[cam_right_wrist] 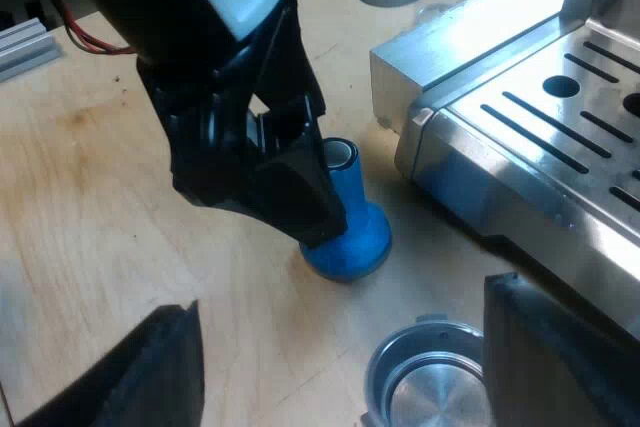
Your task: Grind coffee beans and then tamp
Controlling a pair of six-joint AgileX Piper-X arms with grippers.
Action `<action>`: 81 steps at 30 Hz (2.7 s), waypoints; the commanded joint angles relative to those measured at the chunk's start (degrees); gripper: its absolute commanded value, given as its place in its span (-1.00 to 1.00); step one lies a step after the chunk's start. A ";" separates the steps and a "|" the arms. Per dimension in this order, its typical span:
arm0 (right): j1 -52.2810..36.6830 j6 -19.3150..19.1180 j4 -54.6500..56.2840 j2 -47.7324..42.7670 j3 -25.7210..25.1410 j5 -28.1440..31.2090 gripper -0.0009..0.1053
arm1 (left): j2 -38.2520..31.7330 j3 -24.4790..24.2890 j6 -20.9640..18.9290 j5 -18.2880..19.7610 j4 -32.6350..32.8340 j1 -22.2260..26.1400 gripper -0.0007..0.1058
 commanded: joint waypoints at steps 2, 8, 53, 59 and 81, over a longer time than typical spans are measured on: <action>0.00 -0.17 -0.92 -0.08 -0.20 -0.59 0.16 | 3.13 -0.24 -0.08 -0.46 -2.87 -0.16 0.50; 0.00 -0.17 -0.92 -0.08 -0.20 -0.59 0.16 | 5.17 -0.24 -0.08 -0.46 -3.93 -0.16 0.50; 0.00 -0.17 -0.82 -0.08 -0.20 -0.59 0.16 | 5.04 -0.24 3.43 -0.46 0.98 -0.16 -0.98; 0.00 -0.17 -0.82 -0.08 -0.20 -0.59 0.16 | -2.20 -0.24 3.75 -0.46 3.23 -0.16 -0.98; 0.00 4.52 -0.34 -0.08 -0.20 -0.59 0.16 | -25.18 -0.24 2.50 -0.46 16.88 -0.52 -0.98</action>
